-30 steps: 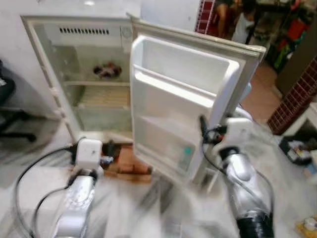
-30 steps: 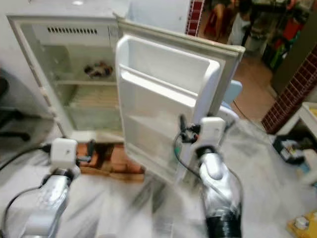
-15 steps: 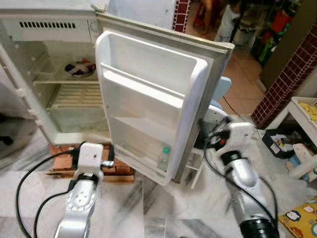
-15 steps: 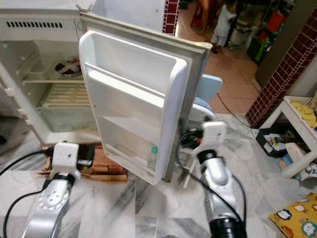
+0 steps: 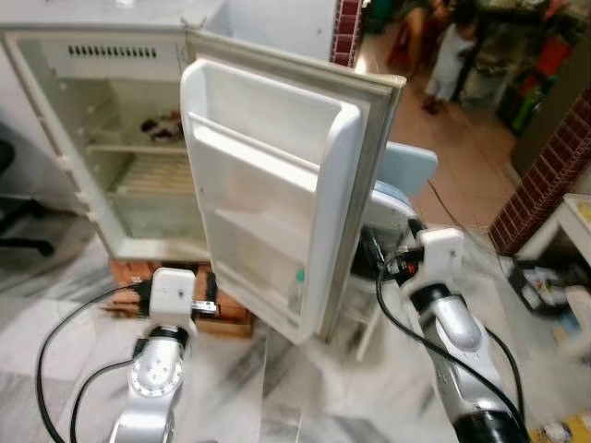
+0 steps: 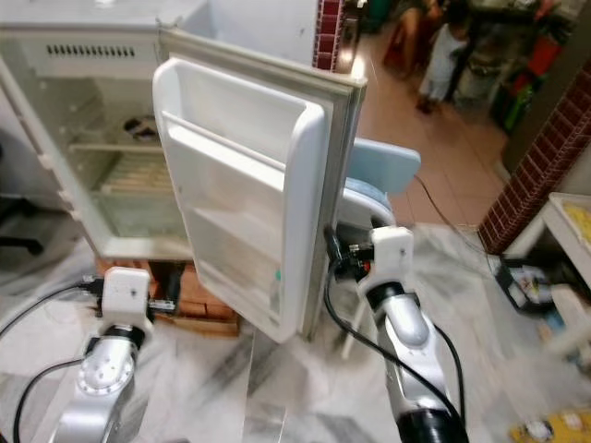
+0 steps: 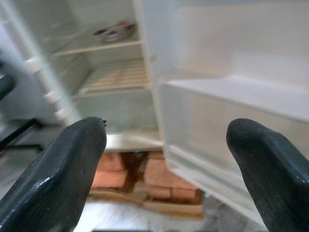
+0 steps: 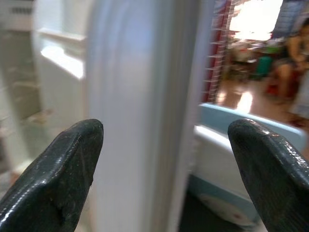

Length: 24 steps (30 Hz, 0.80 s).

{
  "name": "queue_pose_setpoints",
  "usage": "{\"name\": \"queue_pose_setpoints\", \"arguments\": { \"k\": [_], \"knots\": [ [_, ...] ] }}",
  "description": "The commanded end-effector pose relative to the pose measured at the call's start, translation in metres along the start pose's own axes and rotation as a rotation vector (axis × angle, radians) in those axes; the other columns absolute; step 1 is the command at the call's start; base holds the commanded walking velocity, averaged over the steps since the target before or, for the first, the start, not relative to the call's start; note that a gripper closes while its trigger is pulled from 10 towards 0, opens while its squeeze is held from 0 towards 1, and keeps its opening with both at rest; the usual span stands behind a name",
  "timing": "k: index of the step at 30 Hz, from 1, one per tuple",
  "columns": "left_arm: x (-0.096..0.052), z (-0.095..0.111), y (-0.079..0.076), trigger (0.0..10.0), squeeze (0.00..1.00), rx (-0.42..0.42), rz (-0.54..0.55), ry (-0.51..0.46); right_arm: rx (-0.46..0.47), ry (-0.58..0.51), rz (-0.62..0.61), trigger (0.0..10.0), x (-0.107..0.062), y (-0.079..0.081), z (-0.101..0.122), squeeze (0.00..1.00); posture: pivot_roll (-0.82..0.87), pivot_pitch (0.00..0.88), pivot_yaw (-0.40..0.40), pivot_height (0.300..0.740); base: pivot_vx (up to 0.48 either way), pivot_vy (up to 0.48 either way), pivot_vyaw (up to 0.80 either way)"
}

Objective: Restocking fridge

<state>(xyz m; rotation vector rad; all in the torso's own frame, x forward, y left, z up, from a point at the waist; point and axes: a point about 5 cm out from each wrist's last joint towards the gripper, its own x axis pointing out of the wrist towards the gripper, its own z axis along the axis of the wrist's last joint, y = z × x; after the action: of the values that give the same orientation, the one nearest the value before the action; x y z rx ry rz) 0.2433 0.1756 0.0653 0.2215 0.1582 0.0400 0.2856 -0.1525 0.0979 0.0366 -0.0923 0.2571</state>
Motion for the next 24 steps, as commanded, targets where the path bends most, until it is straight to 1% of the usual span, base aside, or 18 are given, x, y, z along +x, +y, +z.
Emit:
{"name": "queue_pose_setpoints", "arguments": {
  "k": [1,5,6,9,12,14,17,18,20,22,24],
  "knots": [
    [0.001,0.002,0.003,10.0,0.0,0.002,0.019,-0.001,-0.013,-0.024,0.001,10.0,0.004,-0.001,0.006,0.0,0.08,0.0,-0.042,0.74,0.0,0.0,0.0],
    [0.001,0.001,0.004,10.0,0.0,0.002,0.031,-0.003,-0.017,-0.02,-0.009,10.0,0.005,-0.003,0.005,0.0,0.08,0.0,-0.041,0.74,0.0,0.0,0.0],
    [0.0,0.001,0.004,10.0,0.0,-0.021,0.036,-0.009,-0.019,-0.018,-0.014,10.0,0.005,-0.003,0.005,0.0,0.08,0.0,-0.041,0.74,0.0,0.0,0.0],
    [0.0,0.002,0.005,10.0,0.0,-0.003,0.035,-0.013,-0.016,-0.002,-0.047,10.0,0.005,-0.006,0.003,0.0,0.08,0.0,-0.04,0.74,0.0,0.0,0.0],
    [0.0,0.001,0.006,10.0,0.0,-0.007,0.031,-0.008,-0.038,-0.004,-0.029,10.0,0.005,-0.006,0.003,0.0,0.08,0.0,-0.04,0.74,0.0,0.0,0.0],
    [-0.003,0.002,0.007,10.0,0.0,-0.023,0.021,-0.017,-0.047,-0.018,-0.023,10.0,0.002,-0.004,0.005,0.0,0.08,0.0,-0.041,0.74,0.0,0.0,0.66],
    [-0.004,0.001,0.007,10.0,0.0,-0.028,0.015,-0.02,-0.038,-0.005,-0.045,10.0,0.001,-0.004,0.002,0.0,0.08,0.0,-0.041,0.74,0.0,0.0,0.64],
    [-0.005,0.001,0.007,10.0,0.0,-0.033,0.011,-0.021,-0.045,0.002,-0.056,10.0,0.001,-0.004,0.002,0.0,0.08,0.0,-0.041,0.74,0.0,0.0,0.0],
    [-0.006,0.002,0.007,10.0,0.0,-0.039,0.01,-0.025,-0.051,0.004,-0.092,10.0,-0.001,-0.006,0.0,0.0,0.08,0.0,-0.041,0.74,0.0,0.0,0.0],
    [-0.008,0.001,0.008,10.0,0.0,-0.042,0.015,-0.024,-0.057,0.028,-0.122,10.0,-0.008,-0.01,-0.004,0.0,0.09,0.0,-0.044,0.74,0.249,0.0,0.0],
    [-0.01,0.0,0.01,10.0,0.0,-0.044,0.017,-0.021,-0.04,0.046,-0.128,10.0,-0.016,-0.011,-0.009,0.0,0.09,0.0,-0.044,0.74,0.255,0.0,0.0]
  ]
}}
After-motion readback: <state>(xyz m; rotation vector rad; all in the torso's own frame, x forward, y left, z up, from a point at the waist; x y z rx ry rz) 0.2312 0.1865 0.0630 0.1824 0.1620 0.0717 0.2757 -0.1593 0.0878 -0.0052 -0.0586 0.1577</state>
